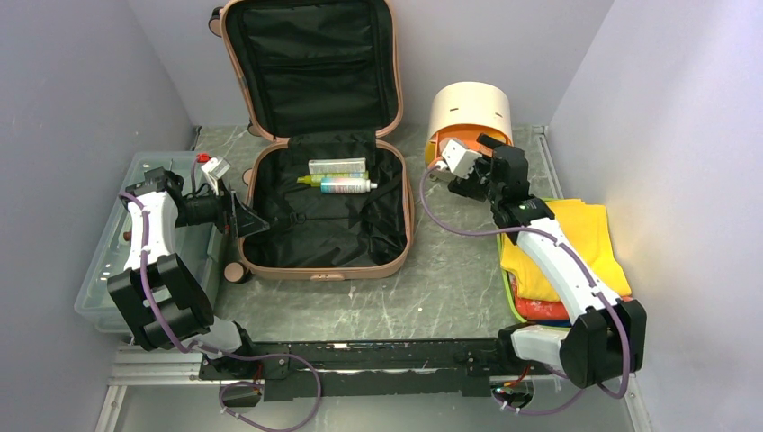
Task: Open, take out, and arrange the luggage
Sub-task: Close the drawer in the storage box.
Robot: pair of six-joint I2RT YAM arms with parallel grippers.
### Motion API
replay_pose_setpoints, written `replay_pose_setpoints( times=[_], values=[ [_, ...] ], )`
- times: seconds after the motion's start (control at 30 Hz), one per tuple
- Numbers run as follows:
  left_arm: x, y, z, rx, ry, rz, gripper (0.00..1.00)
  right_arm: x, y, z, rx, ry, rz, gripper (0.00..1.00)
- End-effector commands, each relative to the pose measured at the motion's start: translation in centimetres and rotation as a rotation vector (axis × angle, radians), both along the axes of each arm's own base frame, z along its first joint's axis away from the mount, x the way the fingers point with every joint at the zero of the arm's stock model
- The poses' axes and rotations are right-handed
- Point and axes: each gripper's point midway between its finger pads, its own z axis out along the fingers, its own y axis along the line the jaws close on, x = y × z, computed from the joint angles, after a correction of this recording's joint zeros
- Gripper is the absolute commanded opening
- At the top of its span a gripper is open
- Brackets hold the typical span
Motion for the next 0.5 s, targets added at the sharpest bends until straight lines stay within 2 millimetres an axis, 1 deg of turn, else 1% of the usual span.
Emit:
replay_pose_setpoints(
  times=[0.0, 0.13, 0.27, 0.47],
  values=[
    [0.1, 0.0, 0.9, -0.009, -0.036, 0.0, 0.99, 2.2, -0.5, 5.2, 0.039, -0.182, -0.062, 1.0],
    [0.1, 0.1, 0.9, -0.009, -0.037, 0.002, 0.99, 3.3, -0.1, 5.0, 0.035, -0.165, -0.057, 1.0],
    [0.1, 0.2, 1.0, -0.011, -0.036, 0.006, 0.99, 4.5, -0.5, 4.3, 0.022, -0.158, -0.093, 1.0],
    [0.2, 0.2, 0.9, -0.015, -0.032, 0.008, 0.99, 6.3, -1.0, 5.4, 0.047, -0.214, -0.162, 1.0]
  ],
)
